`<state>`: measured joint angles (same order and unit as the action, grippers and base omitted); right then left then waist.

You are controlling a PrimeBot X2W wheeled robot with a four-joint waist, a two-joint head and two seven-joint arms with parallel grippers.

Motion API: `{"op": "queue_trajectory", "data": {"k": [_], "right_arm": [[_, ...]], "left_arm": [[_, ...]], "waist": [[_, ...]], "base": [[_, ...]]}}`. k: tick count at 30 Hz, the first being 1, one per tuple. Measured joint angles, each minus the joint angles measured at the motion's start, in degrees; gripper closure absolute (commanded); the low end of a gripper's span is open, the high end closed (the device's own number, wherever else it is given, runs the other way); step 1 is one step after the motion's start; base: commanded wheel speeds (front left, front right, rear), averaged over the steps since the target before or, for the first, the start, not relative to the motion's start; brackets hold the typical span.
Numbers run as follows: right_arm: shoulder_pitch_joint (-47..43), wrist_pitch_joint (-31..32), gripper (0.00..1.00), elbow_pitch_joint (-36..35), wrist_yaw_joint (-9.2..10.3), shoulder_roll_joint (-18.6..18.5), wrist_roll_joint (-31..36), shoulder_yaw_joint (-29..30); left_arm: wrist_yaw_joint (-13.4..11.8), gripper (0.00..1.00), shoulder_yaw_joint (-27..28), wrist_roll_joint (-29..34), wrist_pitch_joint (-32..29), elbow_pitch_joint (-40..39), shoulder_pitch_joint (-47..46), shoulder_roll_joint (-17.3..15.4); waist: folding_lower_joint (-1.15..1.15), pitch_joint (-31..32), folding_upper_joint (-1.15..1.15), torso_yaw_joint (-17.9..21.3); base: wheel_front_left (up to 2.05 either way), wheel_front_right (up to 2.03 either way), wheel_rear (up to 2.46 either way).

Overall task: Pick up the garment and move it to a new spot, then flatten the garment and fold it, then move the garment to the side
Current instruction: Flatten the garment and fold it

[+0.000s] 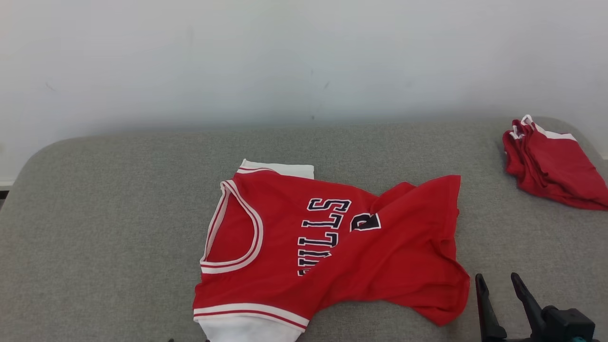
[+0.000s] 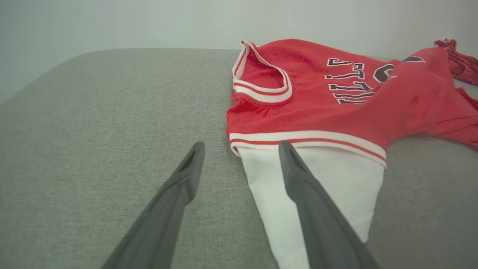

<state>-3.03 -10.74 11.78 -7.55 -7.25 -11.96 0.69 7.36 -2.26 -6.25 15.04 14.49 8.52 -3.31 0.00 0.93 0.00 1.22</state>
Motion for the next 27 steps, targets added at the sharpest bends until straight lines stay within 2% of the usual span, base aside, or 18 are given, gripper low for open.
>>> {"op": "queue_trajectory", "data": {"k": [11,15,27], "right_arm": [[4.8,0.5,0.0,11.4,0.0,-0.8,0.2,0.1],[8.9,0.1,0.0,18.2,0.0,-1.3,0.2,-0.8],[18.3,-2.0,0.0,34.0,0.0,-2.2,-2.2,-5.2]], "left_arm": [[0.1,0.0,-6.5,-4.3,0.0,9.4,-1.0,-0.1],[0.1,0.0,-9.9,-6.0,0.0,12.4,-2.7,-0.6],[0.1,0.0,-13.4,-8.6,0.0,18.3,-7.1,-0.9]], "waist": [[0.0,-0.9,0.0,-0.7],[0.0,-1.7,0.0,-0.6],[0.0,-4.9,0.0,-0.7]], "base": [[0.0,0.0,0.0],[0.0,0.0,0.0],[0.0,0.0,0.0]]}}
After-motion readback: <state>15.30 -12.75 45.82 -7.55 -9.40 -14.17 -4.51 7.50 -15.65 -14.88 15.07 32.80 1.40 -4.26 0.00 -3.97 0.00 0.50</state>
